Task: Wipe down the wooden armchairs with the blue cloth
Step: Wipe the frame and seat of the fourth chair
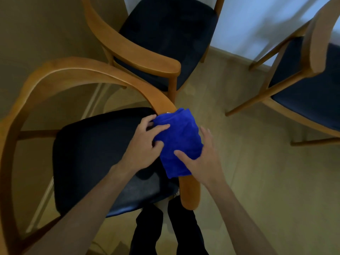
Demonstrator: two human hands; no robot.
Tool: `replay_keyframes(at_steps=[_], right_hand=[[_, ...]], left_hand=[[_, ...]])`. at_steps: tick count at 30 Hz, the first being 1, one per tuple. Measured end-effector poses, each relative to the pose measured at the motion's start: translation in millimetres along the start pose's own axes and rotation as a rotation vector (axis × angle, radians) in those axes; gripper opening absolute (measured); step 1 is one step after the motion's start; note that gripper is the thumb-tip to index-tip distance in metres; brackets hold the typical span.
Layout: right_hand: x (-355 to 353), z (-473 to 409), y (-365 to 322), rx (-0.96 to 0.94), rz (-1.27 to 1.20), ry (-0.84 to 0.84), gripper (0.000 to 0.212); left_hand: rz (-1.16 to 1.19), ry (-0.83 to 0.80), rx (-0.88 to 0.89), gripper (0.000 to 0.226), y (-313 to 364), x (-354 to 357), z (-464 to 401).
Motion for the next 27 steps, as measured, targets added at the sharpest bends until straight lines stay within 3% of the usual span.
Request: replay_keyframes(at_steps=[2, 6, 9, 14, 18, 27], right_hand=[[16.2, -7.9, -1.5, 0.06, 0.061, -0.081, 0.117], [32.9, -12.1, -9.9, 0.054, 0.353, 0.044, 0.133], [39.2, -14.6, -18.0, 0.064, 0.5, 0.138, 0.129], [39.9, -23.2, -27.3, 0.029, 0.509, 0.154, 0.118], [39.9, -44.7, -42.9, -0.041, 0.555, 0.11, 0.12], [53.9, -99.6, -107.5, -0.256, 0.68, 0.031, 0.124]], left_hand=[[-0.118, -0.009, 0.034, 0.057, 2.4, 8.2, 7.9], [-0.268, -0.076, 0.012, 0.073, -0.1, 11.1, 8.9], [-0.362, -0.11, 0.047, 0.078, 2.1, 6.6, 3.8], [-0.379, -0.102, 0.047, 0.076, 1.0, -11.7, 1.4], [-0.343, 0.05, -0.062, 0.077, -17.7, -39.0, 10.0], [-0.395, 0.161, -0.267, 0.081, -57.9, -76.5, 11.7]])
Point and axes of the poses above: each hand's wrist, its own z-axis away from the middle knuckle, its own x-axis out of the palm, y = z × x, the point moved 6 cm from there along -z, towards the middle knuckle, and after that the axes turned 9 degrees about x, right-handed, at the moved point
